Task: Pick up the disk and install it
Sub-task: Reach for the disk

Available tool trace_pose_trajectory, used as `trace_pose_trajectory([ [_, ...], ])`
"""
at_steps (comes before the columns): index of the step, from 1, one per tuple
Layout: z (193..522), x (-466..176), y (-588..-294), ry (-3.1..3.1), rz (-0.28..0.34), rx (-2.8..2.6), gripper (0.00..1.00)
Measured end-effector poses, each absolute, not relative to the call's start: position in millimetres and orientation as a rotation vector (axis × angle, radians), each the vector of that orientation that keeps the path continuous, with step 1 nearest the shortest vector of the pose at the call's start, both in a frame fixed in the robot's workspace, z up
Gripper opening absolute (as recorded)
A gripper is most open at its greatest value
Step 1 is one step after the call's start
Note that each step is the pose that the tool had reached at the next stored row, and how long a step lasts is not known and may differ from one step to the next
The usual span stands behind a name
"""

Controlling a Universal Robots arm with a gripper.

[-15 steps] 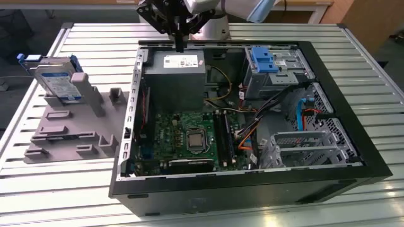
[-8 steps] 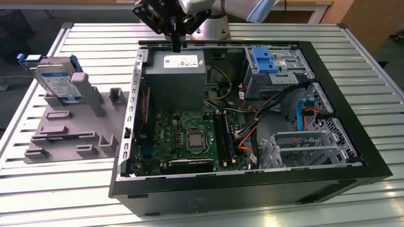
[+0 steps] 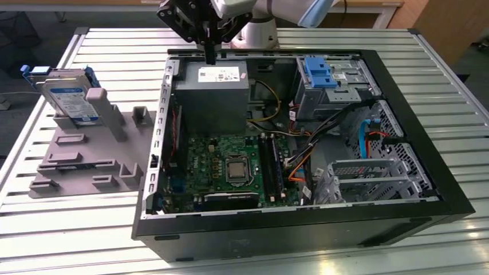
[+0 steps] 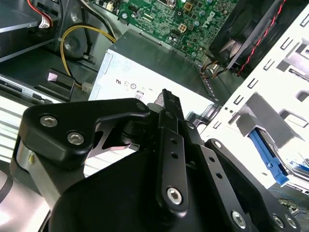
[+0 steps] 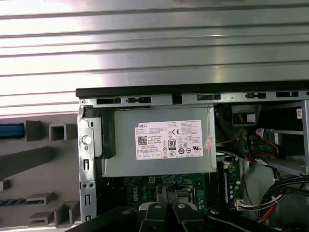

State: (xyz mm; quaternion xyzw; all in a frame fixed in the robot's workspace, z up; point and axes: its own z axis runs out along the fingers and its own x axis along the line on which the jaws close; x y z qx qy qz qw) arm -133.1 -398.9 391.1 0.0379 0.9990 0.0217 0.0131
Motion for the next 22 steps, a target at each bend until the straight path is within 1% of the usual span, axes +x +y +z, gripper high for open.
trace_pose_trajectory([
  [22, 389.0, -141.8, -398.9, 3.112, 0.068, 0.118, 0.11],
])
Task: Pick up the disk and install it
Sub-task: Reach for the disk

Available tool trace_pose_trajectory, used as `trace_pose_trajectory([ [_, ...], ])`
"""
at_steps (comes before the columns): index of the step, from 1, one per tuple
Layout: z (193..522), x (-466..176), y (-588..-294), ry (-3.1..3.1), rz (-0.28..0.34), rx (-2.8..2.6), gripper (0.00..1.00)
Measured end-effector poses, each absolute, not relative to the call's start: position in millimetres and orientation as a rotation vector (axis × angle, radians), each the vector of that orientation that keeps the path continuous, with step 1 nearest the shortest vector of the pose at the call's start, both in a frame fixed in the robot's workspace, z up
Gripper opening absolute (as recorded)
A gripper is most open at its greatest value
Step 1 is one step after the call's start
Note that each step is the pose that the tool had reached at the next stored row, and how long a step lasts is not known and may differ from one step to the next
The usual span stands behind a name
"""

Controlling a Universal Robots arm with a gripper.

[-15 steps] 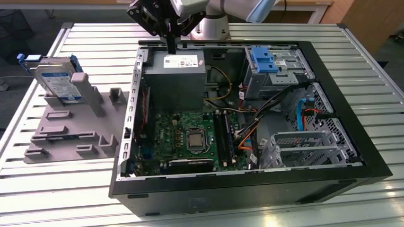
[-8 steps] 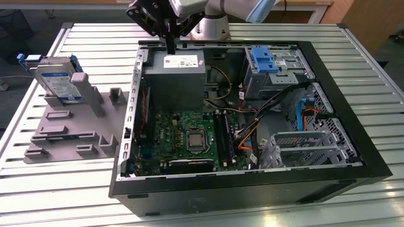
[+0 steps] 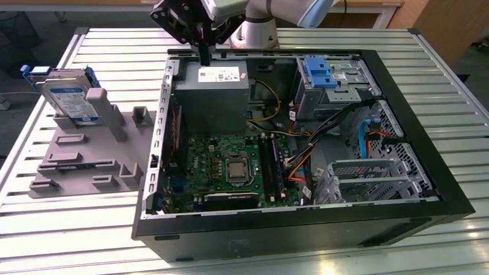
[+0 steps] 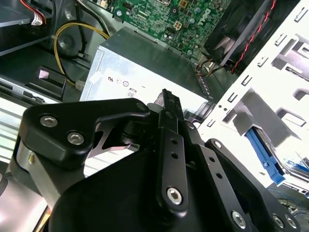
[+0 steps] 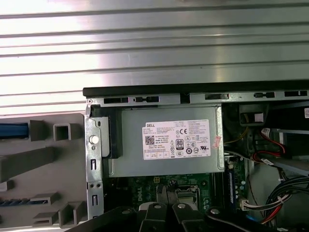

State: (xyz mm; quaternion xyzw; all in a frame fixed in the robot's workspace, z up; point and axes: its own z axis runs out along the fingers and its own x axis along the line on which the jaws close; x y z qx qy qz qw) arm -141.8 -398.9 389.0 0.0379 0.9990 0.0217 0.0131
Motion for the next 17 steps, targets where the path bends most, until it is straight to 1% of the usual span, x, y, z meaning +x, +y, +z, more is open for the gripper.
trace_pose_trajectory([
  [17, 388.9, -146.5, -398.9, 3.113, 0.068, 0.118, 0.11],
])
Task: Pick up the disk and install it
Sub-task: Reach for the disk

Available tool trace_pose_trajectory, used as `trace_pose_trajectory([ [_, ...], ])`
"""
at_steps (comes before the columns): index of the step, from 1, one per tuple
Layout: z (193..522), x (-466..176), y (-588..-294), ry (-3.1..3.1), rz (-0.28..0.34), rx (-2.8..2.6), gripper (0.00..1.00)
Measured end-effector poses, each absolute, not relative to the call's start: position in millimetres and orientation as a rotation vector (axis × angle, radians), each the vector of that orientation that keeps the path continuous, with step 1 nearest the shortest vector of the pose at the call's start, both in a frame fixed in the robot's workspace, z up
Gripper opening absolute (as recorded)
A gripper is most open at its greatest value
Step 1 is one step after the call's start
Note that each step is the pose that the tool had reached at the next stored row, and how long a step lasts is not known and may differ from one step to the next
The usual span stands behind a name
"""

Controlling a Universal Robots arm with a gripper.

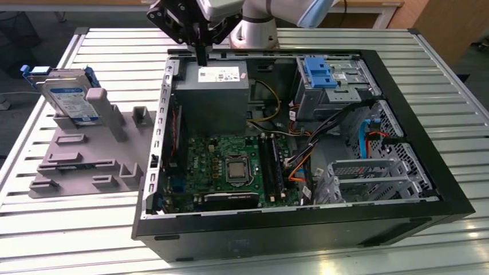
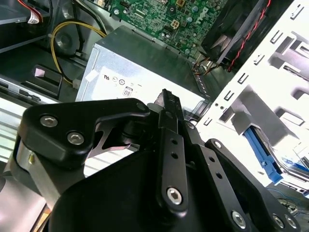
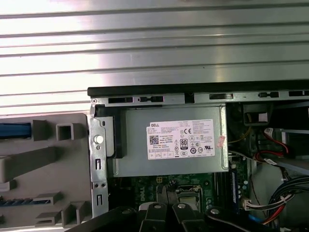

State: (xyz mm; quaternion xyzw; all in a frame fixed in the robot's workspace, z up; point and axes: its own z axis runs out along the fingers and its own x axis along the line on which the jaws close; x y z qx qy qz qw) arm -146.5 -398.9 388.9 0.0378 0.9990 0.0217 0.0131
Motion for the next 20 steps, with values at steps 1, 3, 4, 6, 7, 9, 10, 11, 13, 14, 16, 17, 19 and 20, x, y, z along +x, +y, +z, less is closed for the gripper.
trace_pose_trajectory([
  [1, 388.9, -146.8, -398.9, 3.113, 0.068, 0.118, 0.11],
  [3, 388.9, -147.3, -398.9, 3.113, 0.068, 0.118, 0.11],
  [4, 388.9, -147.5, -398.9, 3.113, 0.068, 0.118, 0.11],
  [6, 388.9, -147.9, -398.9, 3.112, 0.068, 0.118, 0.11],
  [7, 388.9, -148.2, -398.9, 3.113, 0.068, 0.118, 0.11],
  [9, 388.9, -148.6, -398.9, 3.113, 0.068, 0.118, 0.11],
  [10, 388.9, -148.8, -398.9, 3.112, 0.068, 0.118, 0.11],
  [11, 388.9, -149.0, -398.9, 3.113, 0.068, 0.118, 0.11],
  [13, 388.9, -149.4, -398.9, 3.112, 0.068, 0.118, 0.11],
  [14, 388.9, -149.5, -398.9, 3.113, 0.068, 0.118, 0.11],
  [16, 388.9, -149.9, -398.9, 3.113, 0.068, 0.118, 0.11],
  [17, 388.8, -150.1, -398.9, 3.112, 0.068, 0.118, 0.11],
  [19, 388.8, -150.5, -398.9, 3.112, 0.068, 0.118, 0.11],
  [20, 388.9, -150.8, -398.9, 3.113, 0.068, 0.118, 0.11],
])
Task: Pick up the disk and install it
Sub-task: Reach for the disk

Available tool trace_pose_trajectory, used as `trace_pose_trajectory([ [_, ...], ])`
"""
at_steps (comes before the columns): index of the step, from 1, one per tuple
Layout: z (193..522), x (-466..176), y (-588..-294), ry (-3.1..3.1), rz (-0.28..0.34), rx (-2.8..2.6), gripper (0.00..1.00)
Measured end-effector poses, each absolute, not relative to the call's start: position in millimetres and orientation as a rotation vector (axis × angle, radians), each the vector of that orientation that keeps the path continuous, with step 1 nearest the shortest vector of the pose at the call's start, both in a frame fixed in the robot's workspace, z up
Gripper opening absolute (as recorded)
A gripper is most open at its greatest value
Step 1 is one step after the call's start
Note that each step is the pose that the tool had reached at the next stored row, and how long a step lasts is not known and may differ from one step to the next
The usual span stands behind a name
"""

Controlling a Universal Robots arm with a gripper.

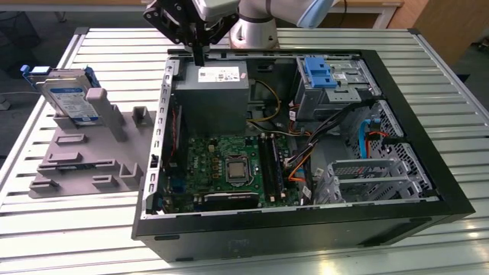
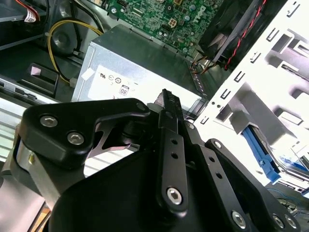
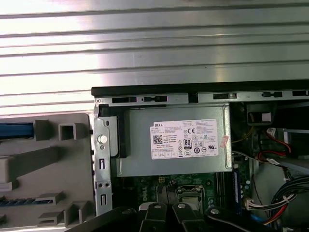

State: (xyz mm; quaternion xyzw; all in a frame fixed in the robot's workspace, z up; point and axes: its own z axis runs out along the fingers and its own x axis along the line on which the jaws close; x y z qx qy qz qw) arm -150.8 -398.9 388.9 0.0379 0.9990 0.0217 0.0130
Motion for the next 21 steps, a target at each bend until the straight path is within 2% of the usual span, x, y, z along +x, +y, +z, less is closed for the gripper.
trace_pose_trajectory([
  [21, 388.6, -155.8, -398.9, 3.112, 0.068, 0.118, 0.11],
])
